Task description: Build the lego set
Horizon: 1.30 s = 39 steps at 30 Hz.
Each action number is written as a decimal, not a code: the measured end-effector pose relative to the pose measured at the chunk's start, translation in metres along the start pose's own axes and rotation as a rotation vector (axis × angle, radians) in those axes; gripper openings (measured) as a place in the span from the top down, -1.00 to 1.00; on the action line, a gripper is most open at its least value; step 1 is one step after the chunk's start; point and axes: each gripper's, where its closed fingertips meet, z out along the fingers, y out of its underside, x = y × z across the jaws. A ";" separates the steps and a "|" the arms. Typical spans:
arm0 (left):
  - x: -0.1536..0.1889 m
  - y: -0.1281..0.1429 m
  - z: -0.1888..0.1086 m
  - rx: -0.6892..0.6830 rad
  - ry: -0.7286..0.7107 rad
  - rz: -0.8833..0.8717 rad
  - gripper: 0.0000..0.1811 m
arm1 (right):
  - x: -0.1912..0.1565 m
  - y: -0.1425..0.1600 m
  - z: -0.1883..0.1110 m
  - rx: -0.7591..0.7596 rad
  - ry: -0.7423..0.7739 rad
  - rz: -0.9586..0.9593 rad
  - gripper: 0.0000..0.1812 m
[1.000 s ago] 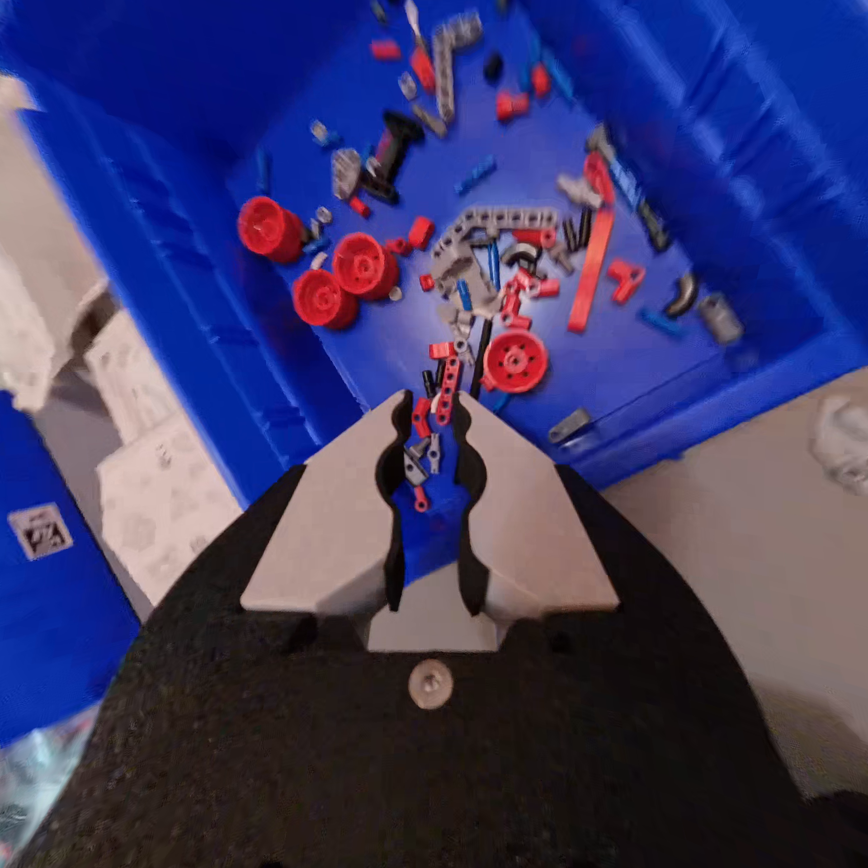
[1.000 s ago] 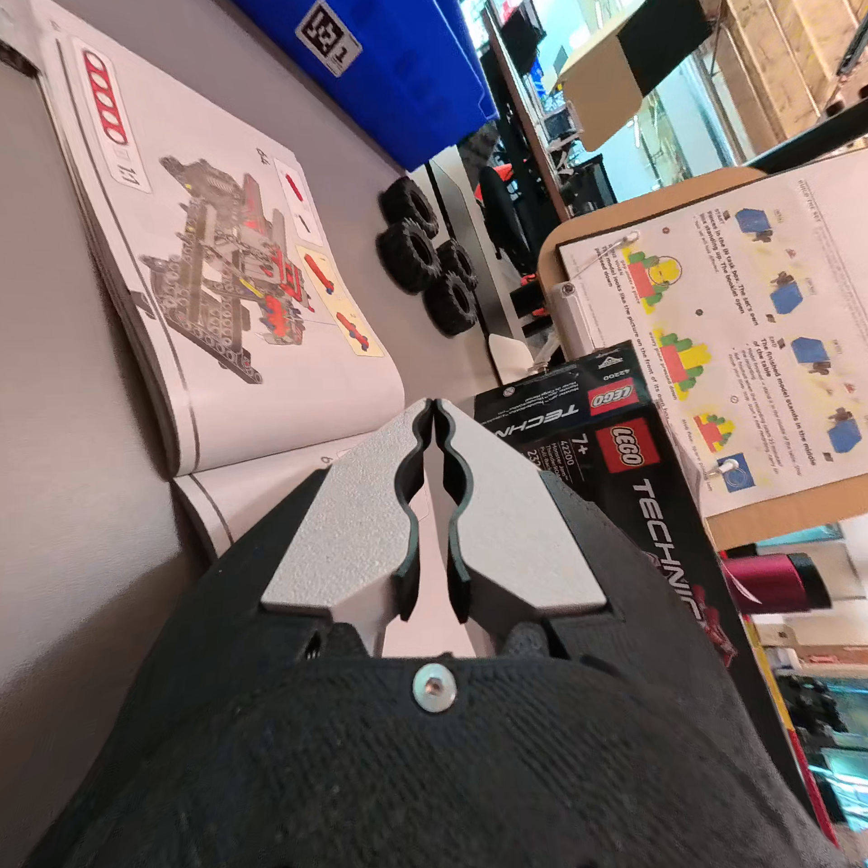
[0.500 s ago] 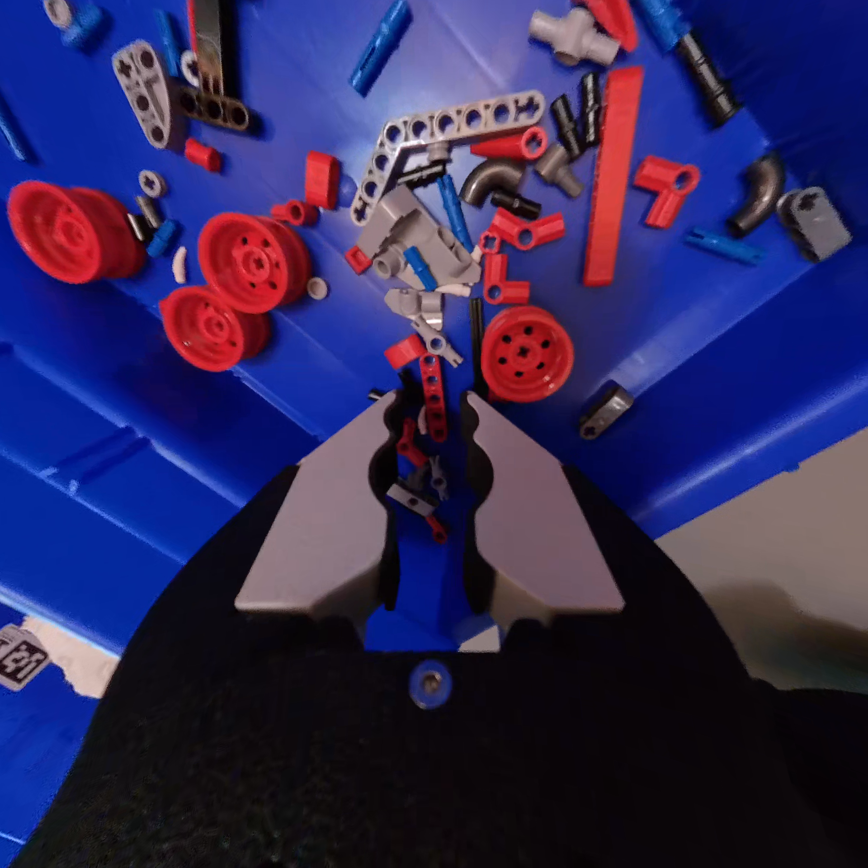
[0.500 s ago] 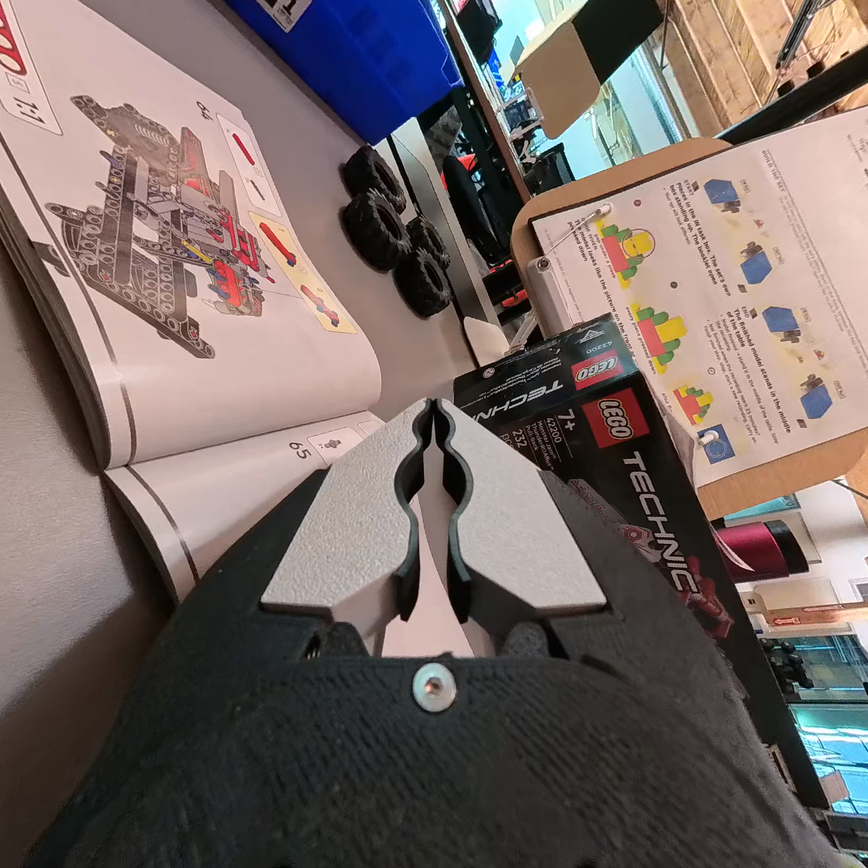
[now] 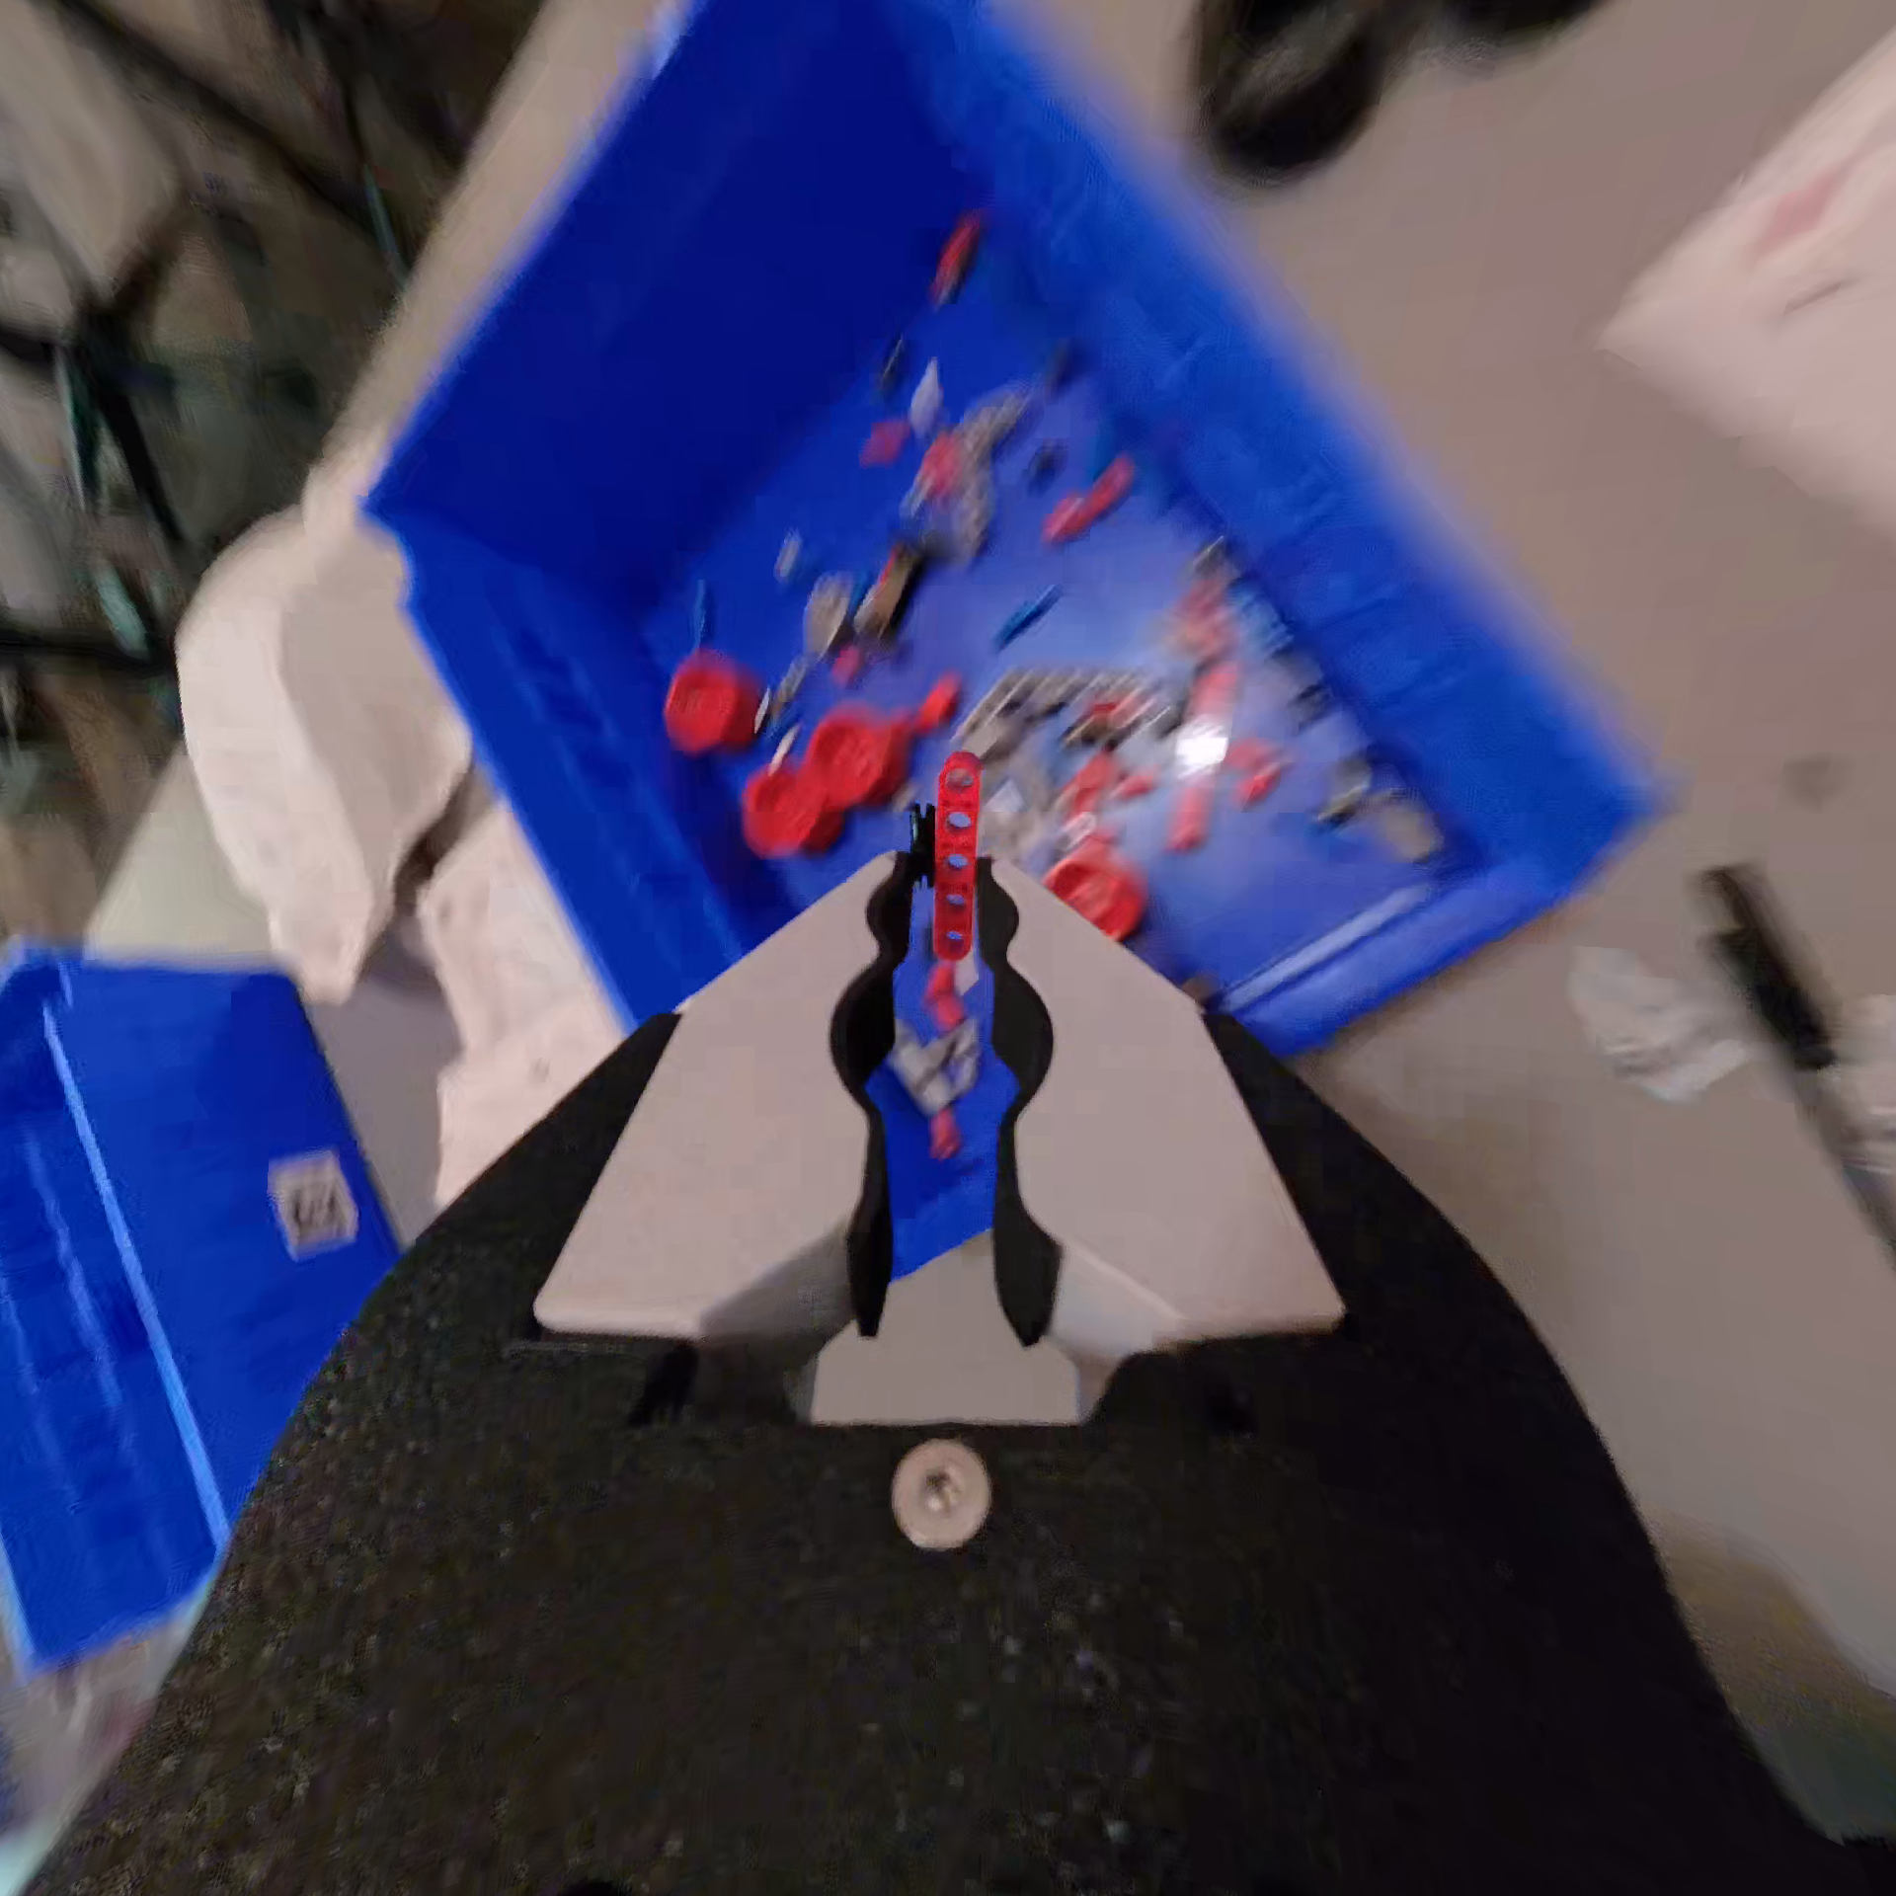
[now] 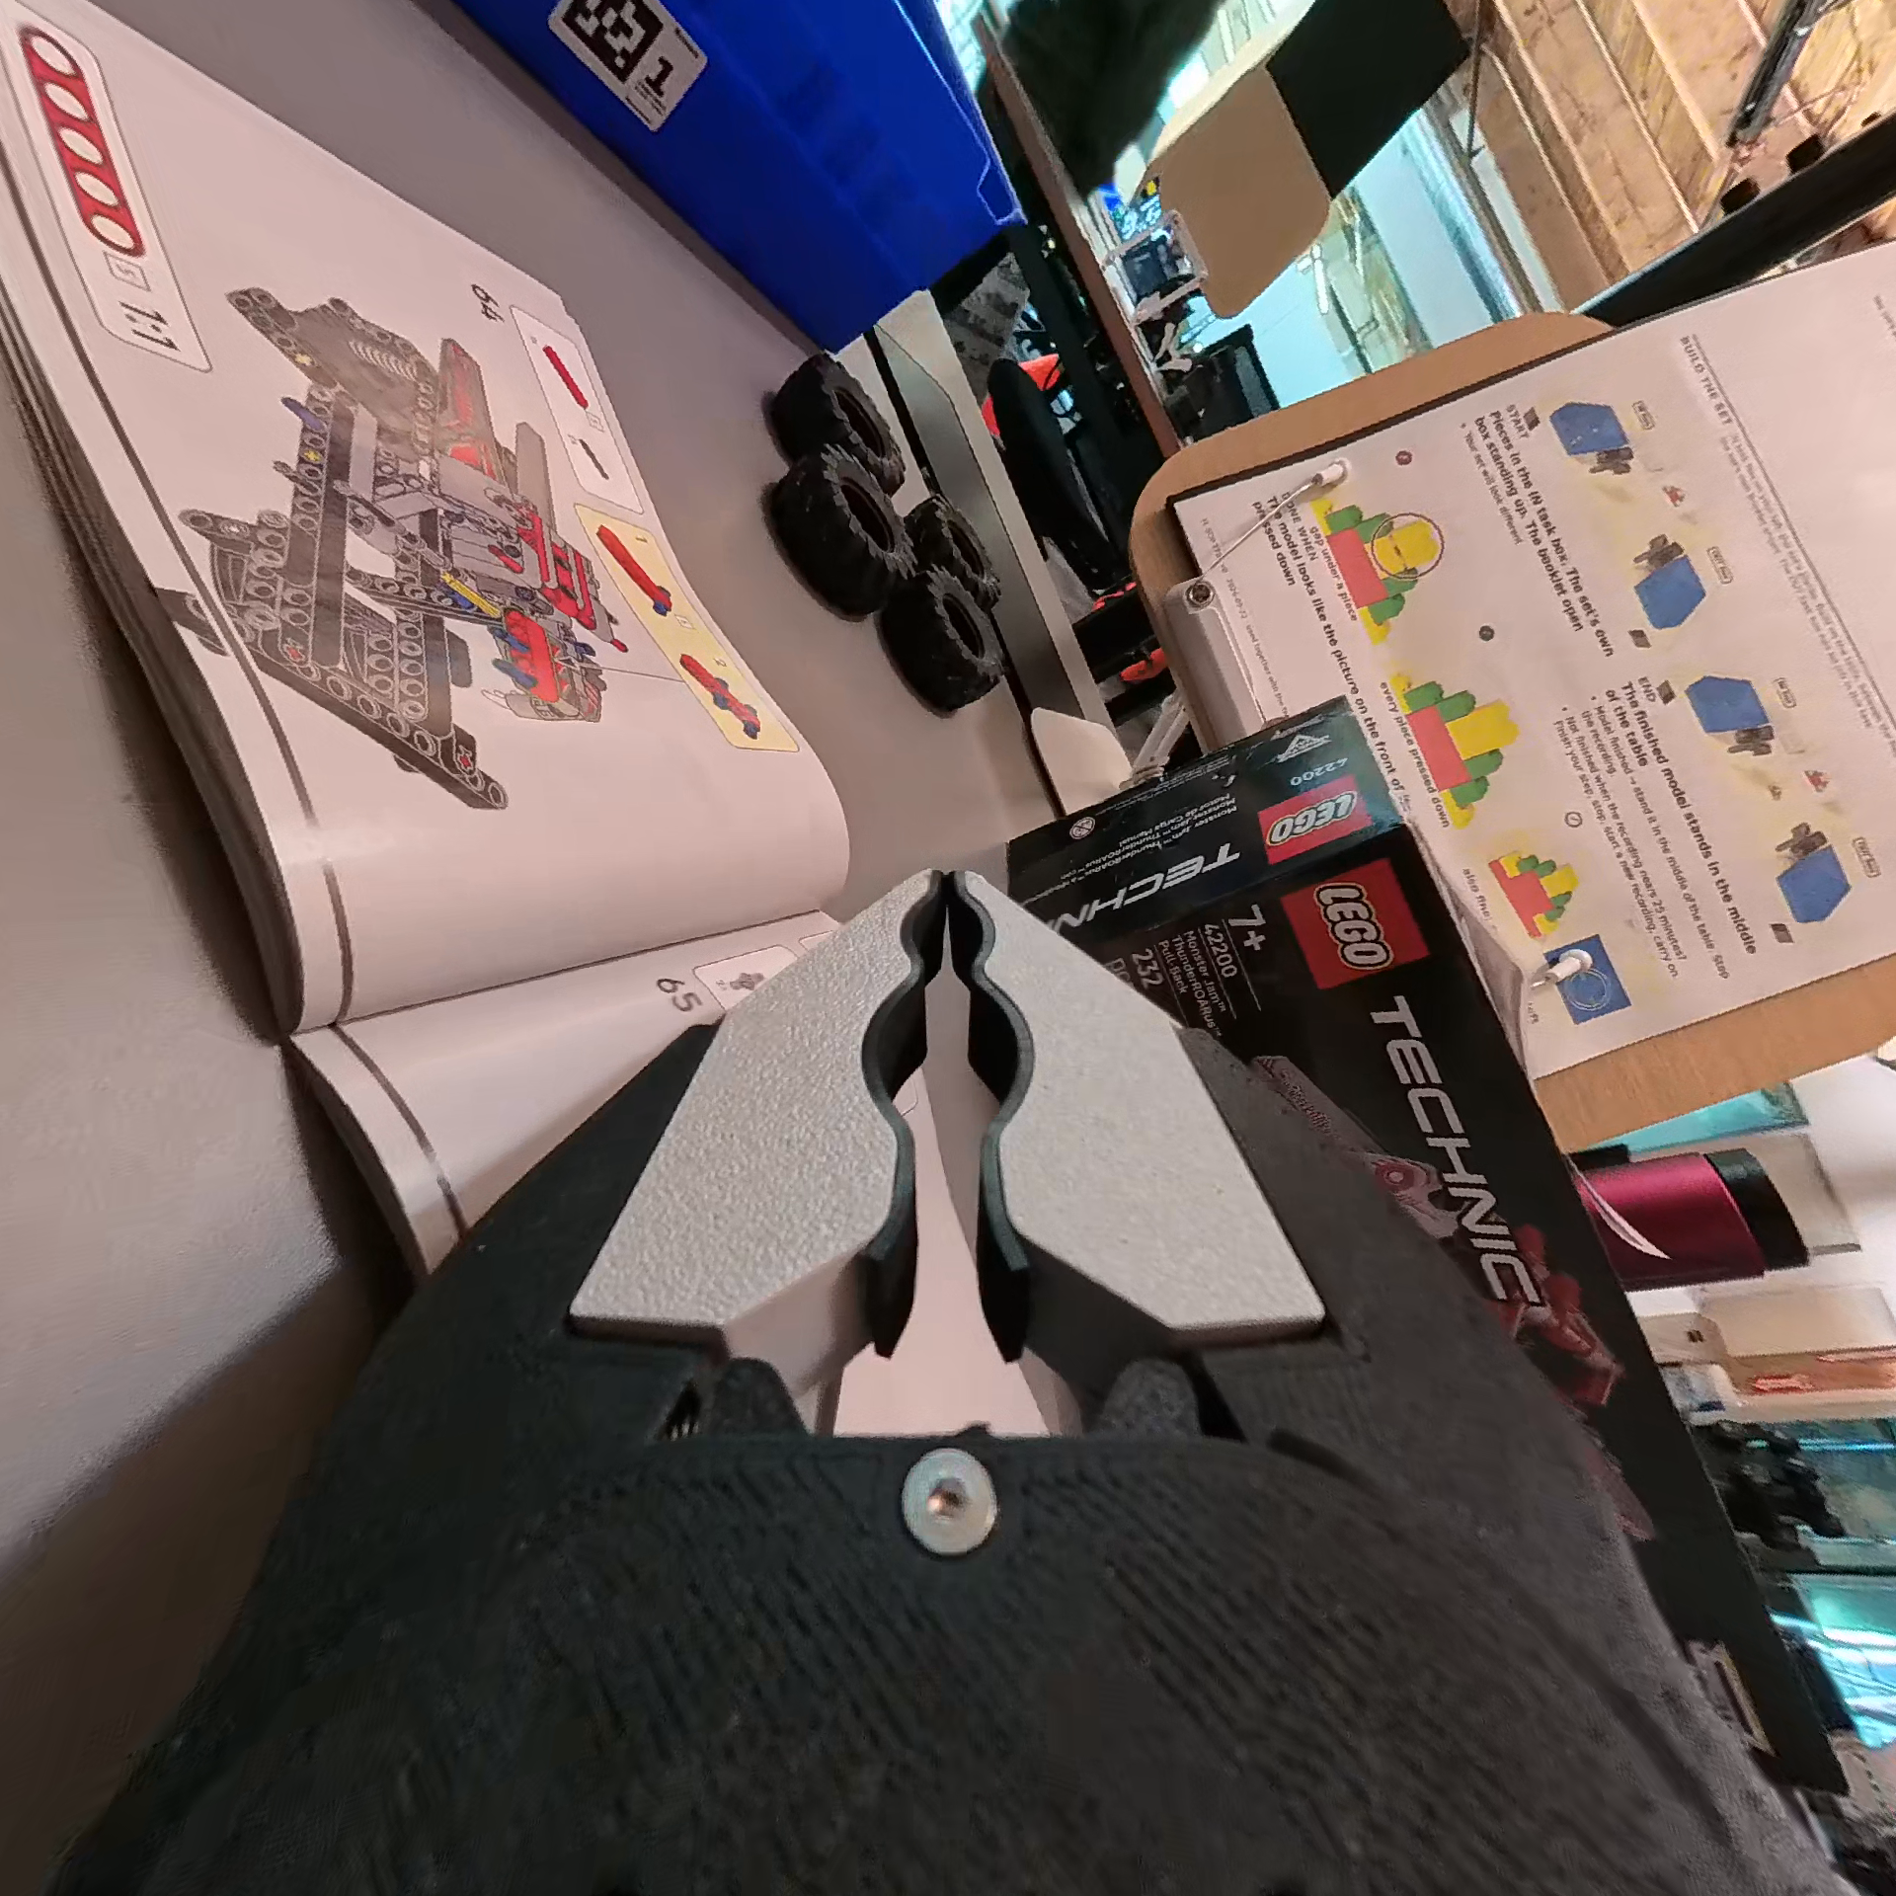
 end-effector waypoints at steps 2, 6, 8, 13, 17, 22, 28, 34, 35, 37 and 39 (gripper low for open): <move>0.066 -0.047 -0.025 0.229 0.126 0.149 0.89 | -0.002 0.000 -0.001 0.003 -0.019 0.014 1.00; 0.229 -0.078 -0.021 0.361 0.464 0.327 0.89 | -0.006 -0.003 -0.001 -0.006 -0.042 0.006 1.00; 0.284 -0.069 0.000 0.304 0.533 0.379 0.89 | -0.008 -0.006 -0.002 -0.006 -0.044 -0.018 1.00; 0.331 -0.057 0.034 0.241 0.581 0.338 0.89 | -0.013 -0.008 -0.001 -0.014 -0.060 -0.051 1.00; 0.334 -0.059 0.034 0.259 0.625 0.280 0.88 | -0.012 -0.005 -0.001 -0.015 -0.064 -0.025 1.00; 0.313 -0.067 0.014 0.353 0.662 0.196 0.75 | -0.013 -0.004 0.000 -0.017 -0.064 -0.022 1.00; 0.141 -0.062 -0.010 0.352 0.188 0.146 0.90 | -0.014 0.001 0.007 0.009 -0.063 0.075 1.00; 0.008 -0.020 0.017 0.100 0.139 -0.040 0.89 | -0.011 0.007 0.012 0.014 -0.045 0.143 1.00; 0.001 -0.016 0.031 0.076 0.157 -0.030 0.86 | -0.011 0.007 0.013 0.018 -0.040 0.144 1.00; -0.002 -0.013 0.061 0.057 0.200 -0.010 0.82 | -0.009 0.007 0.013 0.024 -0.019 0.121 1.00; 0.003 -0.015 0.089 0.041 0.261 0.002 0.79 | -0.010 0.009 0.014 0.019 -0.014 0.095 1.00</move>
